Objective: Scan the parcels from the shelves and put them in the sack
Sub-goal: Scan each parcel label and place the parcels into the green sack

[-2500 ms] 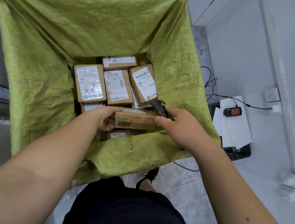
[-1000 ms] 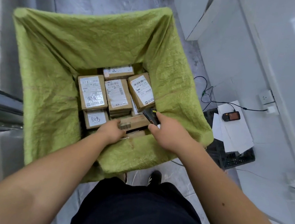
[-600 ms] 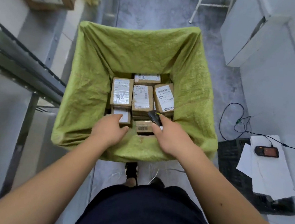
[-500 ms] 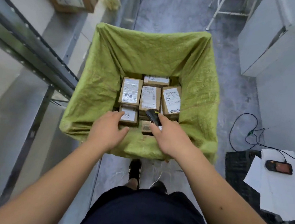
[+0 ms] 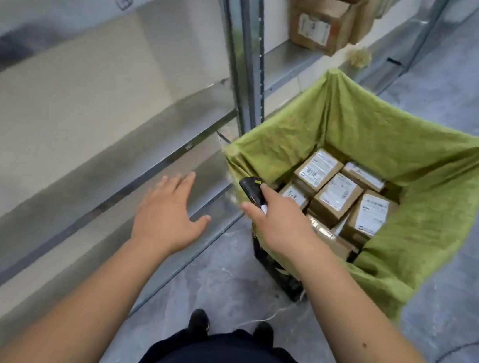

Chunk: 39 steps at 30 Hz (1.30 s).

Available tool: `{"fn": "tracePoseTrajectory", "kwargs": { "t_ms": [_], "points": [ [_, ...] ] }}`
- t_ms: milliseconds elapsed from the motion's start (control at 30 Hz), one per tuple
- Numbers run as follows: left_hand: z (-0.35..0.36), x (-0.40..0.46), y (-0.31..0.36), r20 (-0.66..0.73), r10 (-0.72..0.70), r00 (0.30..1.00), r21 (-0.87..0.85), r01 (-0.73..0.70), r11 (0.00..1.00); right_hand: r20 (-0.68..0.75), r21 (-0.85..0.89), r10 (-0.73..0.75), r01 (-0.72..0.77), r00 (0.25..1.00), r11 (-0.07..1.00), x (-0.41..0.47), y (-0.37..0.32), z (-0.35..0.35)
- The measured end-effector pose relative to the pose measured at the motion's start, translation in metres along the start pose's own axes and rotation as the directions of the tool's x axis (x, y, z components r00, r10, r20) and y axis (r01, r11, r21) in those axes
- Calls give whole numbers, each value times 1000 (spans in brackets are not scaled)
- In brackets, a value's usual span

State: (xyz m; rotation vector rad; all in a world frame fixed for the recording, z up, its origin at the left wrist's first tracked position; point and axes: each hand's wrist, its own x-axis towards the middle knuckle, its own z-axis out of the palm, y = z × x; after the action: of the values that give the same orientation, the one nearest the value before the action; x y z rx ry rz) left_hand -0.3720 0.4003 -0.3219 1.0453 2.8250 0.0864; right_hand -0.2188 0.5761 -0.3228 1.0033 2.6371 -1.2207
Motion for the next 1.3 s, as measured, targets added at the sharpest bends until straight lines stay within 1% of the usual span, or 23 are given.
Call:
{"fn": "tracePoseTrajectory", "kwargs": {
  "t_ms": [100, 200, 300, 433, 567, 700, 800, 933, 1000, 1100, 1167, 1300],
  "points": [
    [-12, -37, -38, -34, -146, 989, 0, 146, 989, 63, -77, -168, 172, 984, 982, 6, -41, 24],
    [-25, -79, -77, -83, -274, 958, -21, 273, 962, 147, -140, -280, 300, 949, 944, 3, -85, 54],
    [-38, -122, -113, -147, -380, 913, -45, 377, 925, 220, -211, -378, 422, 899, 881, -9, -131, 84],
    [-54, -181, -163, -192, -499, 845, -73, 495, 866, 314, -290, -516, 598, 797, 747, -36, -194, 121],
    [-77, -240, -214, -257, -536, 804, -57, 541, 839, 374, -312, -616, 720, 693, 620, -79, -254, 149],
    [-110, -298, -258, -314, -561, 766, -88, 565, 821, 391, -352, -697, 798, 601, 490, -130, -316, 165],
    [-135, -336, -291, -373, -577, 727, -65, 600, 798, 359, -382, -748, 819, 558, 428, -165, -364, 176],
    [-167, -390, -332, -431, -628, 648, -92, 660, 745, 356, -381, -792, 851, 496, 362, -205, -424, 187],
    [-185, -416, -350, -473, -641, 605, -106, 683, 723, 346, -369, -827, 875, 443, 314, -219, -454, 192],
    [-209, -450, -373, -544, -642, 540, -147, 692, 707, 343, -387, -872, 899, 349, 207, -238, -499, 199],
    [-224, -464, -389, -571, -635, 520, -146, 697, 702, 331, -369, -896, 915, 296, 166, -247, -529, 204],
    [-261, -469, -417, -622, -598, 506, -115, 696, 708, 336, -366, -911, 924, 240, 109, -254, -586, 216]
  ]
}}
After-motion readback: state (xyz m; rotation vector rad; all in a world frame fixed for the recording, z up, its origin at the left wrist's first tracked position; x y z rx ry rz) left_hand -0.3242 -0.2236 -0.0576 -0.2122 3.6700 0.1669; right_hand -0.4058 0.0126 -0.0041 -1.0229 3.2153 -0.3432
